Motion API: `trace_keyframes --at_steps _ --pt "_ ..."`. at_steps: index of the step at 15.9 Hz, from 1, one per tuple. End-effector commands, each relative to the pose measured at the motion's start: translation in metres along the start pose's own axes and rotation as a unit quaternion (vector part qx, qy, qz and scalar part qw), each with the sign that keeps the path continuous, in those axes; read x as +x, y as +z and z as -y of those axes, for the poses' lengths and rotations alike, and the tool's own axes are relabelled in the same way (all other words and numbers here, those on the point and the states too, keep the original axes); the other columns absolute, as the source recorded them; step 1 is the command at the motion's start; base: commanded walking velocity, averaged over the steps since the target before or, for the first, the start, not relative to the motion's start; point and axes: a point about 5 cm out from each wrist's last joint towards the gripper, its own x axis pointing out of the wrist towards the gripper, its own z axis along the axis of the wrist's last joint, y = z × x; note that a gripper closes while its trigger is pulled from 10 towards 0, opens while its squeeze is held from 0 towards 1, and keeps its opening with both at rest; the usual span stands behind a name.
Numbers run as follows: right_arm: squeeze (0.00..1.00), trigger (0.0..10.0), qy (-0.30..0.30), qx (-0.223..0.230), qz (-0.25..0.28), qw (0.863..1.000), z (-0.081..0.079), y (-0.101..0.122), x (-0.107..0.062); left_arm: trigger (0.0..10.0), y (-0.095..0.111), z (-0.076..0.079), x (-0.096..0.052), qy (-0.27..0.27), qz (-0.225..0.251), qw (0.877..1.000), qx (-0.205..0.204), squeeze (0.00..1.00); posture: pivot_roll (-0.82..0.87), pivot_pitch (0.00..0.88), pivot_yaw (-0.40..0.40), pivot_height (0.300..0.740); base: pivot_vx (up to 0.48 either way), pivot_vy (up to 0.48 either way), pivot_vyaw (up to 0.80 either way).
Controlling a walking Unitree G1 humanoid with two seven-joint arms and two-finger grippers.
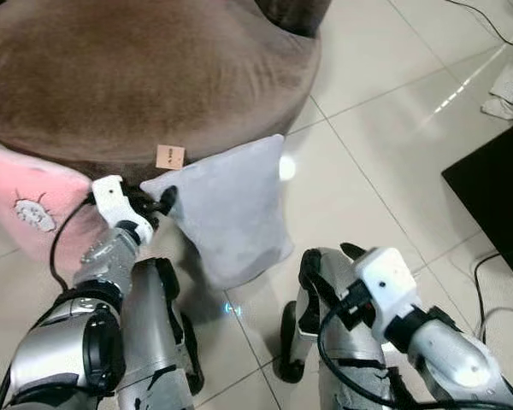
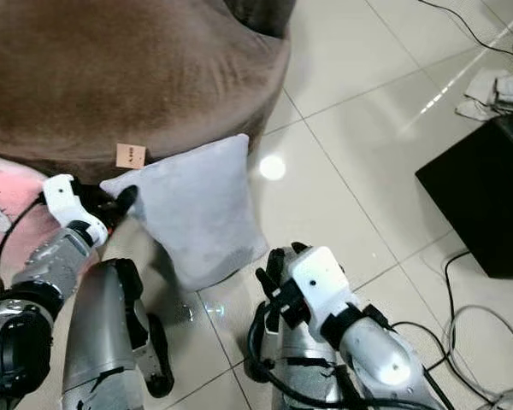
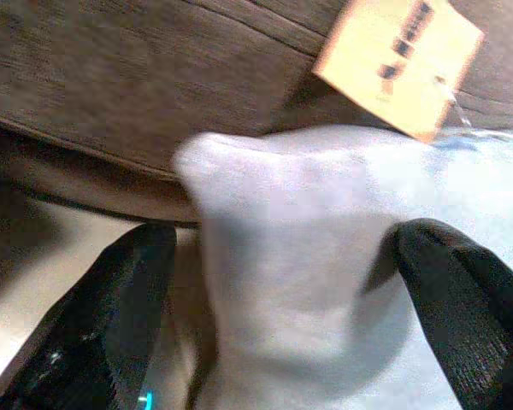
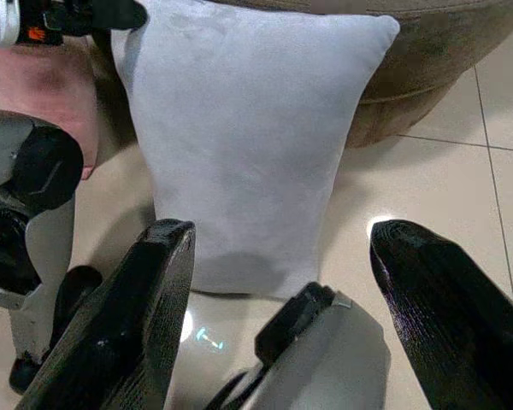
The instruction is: Move the pillow to the sofa from floor
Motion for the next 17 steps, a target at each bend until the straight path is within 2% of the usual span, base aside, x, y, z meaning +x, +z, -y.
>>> trace_keyframes --at_steps 1,3,5,7,14,17 --pt "0.0 10.0 -0.002 0.003 -0.013 1.0 0.0 -0.002 -0.008 10.0 -0.014 -0.003 -0.004 0.004 -0.02 1.0 -0.018 0.0 -0.18 0.377 -0.096 0.505 0.0 0.0 0.0" --pt "0.0 10.0 -0.003 0.003 -0.015 1.0 0.0 -0.002 -0.011 10.0 -0.015 -0.003 -0.004 0.013 -0.016 0.999 -0.03 0.0 -0.19 0.375 -0.094 0.505 0.0 0.0 0.0" --pt "0.0 10.0 -0.007 0.008 -0.016 1.0 0.001 0.0 -0.012 10.0 -0.016 -0.001 -0.003 0.018 -0.018 1.0 -0.018 0.0 -0.19 0.384 -0.093 0.505 0.0 0.0 0.0" --pt "0.0 10.0 -0.008 0.019 -0.022 1.0 -0.002 -0.003 -0.014 10.0 -0.016 -0.006 -0.005 0.04 -0.024 0.998 0.03 0.0 -0.17 0.389 -0.087 0.505 0.0 0.0 0.0" --pt "0.0 10.0 -0.007 0.03 -0.021 0.999 -0.005 0.004 -0.018 10.0 -0.011 -0.012 -0.006 0.051 -0.04 0.997 0.052 0.0 -0.17 0.432 -0.078 0.505 0.0 0.0 0.0" --pt "0.0 10.0 -0.006 0.038 -0.026 0.999 -0.008 0.002 -0.021 10.0 -0.006 -0.016 -0.006 0.071 -0.037 0.995 0.059 0.0 -0.15 0.45 -0.071 0.505 0.0 0.0 0.0"
